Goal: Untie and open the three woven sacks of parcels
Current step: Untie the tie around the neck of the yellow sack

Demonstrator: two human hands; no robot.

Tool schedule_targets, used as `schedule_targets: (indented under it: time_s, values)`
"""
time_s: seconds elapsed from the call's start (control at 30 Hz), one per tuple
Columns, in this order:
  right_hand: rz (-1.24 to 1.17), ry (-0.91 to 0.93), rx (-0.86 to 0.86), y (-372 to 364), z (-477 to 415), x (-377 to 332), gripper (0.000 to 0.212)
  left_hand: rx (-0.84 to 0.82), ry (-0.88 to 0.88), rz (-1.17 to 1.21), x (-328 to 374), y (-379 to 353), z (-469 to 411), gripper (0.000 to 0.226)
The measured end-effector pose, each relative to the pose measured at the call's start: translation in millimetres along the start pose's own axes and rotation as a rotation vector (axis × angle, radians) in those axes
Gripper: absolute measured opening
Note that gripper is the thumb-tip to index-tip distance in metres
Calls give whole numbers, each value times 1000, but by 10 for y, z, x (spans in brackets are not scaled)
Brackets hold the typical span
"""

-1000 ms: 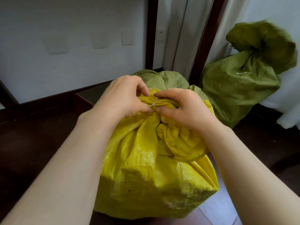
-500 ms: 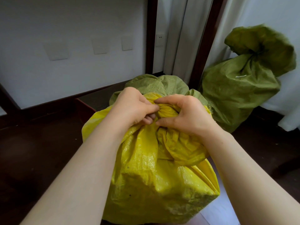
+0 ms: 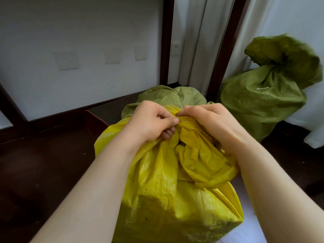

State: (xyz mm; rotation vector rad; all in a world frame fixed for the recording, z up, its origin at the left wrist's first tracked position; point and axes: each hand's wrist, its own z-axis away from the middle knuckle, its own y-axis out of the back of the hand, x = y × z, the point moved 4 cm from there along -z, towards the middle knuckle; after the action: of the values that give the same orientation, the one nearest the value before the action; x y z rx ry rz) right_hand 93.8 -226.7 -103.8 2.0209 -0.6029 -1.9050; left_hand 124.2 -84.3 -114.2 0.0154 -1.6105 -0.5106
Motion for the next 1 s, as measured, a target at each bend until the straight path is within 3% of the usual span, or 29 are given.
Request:
schedule_targets:
  time_s: [0.13, 0.23, 0.4, 0.5, 0.57, 0.67, 0.87, 1.0]
  values:
    - [499, 264, 100, -92, -27, -112, 17, -10, -68, -165, -1, -29, -30, 17]
    - [635, 305, 75, -128, -45, -142, 22, -37, -76, -188, -27, -18, -30, 13]
    - [656, 343, 36, -119, -25, -125, 28, -38, -121, -275, -52, 0, -38, 14]
    - [732, 428, 232, -171, 13, -72, 21, 32, -174, -329, -50, 14, -65, 22]
    - [601, 441, 355, -183, 49, -50, 21, 71, -200, -308, -49, 18, -87, 20]
    - [514, 331, 353, -148, -18, 17, 17, 71, -182, -243, -59, -1, -109, 13]
    - [598, 604, 412, -235, 94, 9, 20, 24, -150, -198, -91, 3, -124, 10]
    - [458, 503, 453, -200, 45, 27, 18, 50, -162, -195, -100, -2, -141, 12]
